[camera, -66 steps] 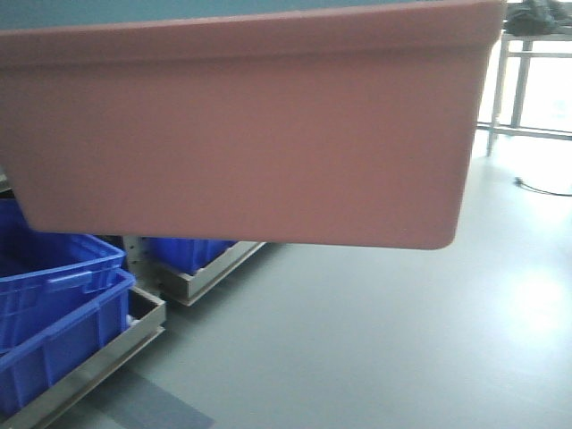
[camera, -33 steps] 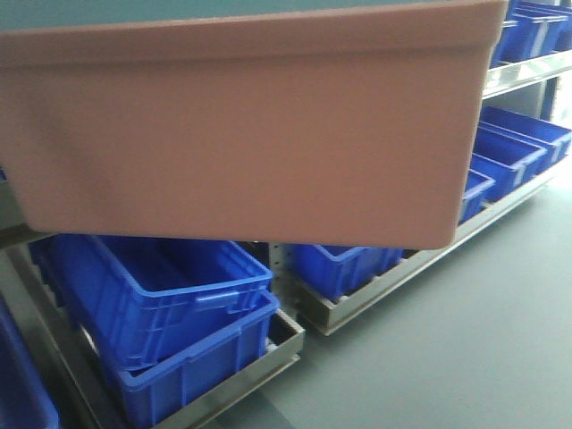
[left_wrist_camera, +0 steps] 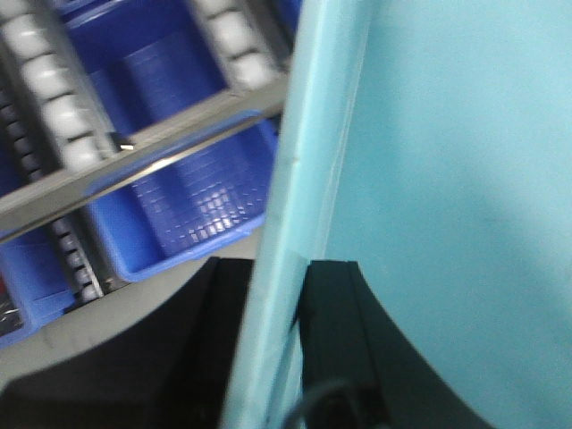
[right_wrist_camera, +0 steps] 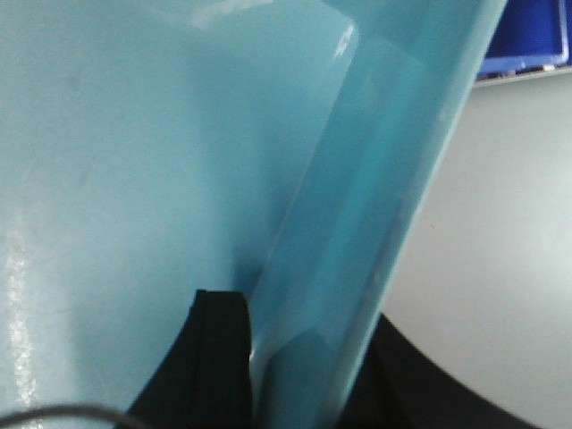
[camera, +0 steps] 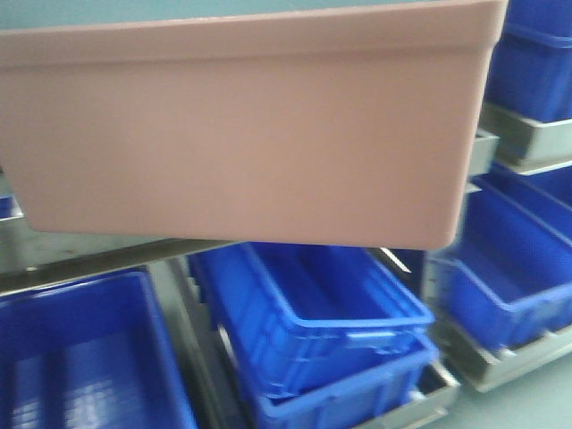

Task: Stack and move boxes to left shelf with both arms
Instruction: 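Hold the stacked bins above the roller shelf while the base approaches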

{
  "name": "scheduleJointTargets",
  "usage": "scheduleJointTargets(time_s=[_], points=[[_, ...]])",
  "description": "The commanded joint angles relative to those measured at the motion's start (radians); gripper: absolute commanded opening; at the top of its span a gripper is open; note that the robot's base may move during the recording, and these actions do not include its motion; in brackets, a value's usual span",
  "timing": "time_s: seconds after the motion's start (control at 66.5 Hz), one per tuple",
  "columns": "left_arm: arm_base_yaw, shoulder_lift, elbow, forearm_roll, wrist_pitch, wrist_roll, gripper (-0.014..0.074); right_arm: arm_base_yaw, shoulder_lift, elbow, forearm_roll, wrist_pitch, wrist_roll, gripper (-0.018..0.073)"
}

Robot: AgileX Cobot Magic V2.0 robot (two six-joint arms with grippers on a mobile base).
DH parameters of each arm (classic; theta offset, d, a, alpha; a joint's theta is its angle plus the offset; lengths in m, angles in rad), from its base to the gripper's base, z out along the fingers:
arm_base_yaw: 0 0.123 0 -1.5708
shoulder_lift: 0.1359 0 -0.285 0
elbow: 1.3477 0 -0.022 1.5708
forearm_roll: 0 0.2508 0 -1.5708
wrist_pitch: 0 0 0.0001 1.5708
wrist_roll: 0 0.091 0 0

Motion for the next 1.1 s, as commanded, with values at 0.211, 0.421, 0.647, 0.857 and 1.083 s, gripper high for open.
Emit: scheduleJointTargets(time_s=[0.211, 0.421, 0.647, 0.857, 1.083], points=[[-0.048, -0.048, -0.047, -0.137, -0.206, 0.0, -0.0009, 0.033, -0.038, -0.044, 0.076, -0.241, 0.003, 0.0055], [-0.048, -0.048, -0.047, -0.137, -0.206, 0.0, -0.0009, 0.033, -0.038, -0.044, 0.076, -0.241, 0.003, 0.0055], [-0.048, -0.048, -0.047, -0.137, -0.206, 0.0, -0.0009, 0.033, -0.038, -0.044, 0.076, -0.241, 0.003, 0.0055], [-0.048, -0.048, -0.047, -0.137, -0.206, 0.0, -0.0009, 0.033, -0.038, -0.044, 0.076, -0.241, 0.003, 0.0055], [-0.048, -0.048, -0.047, -0.137, -0.206, 0.0, -0.0009, 0.033, -0.038, -0.044, 0.076, -0.241, 0.003, 0.0055]])
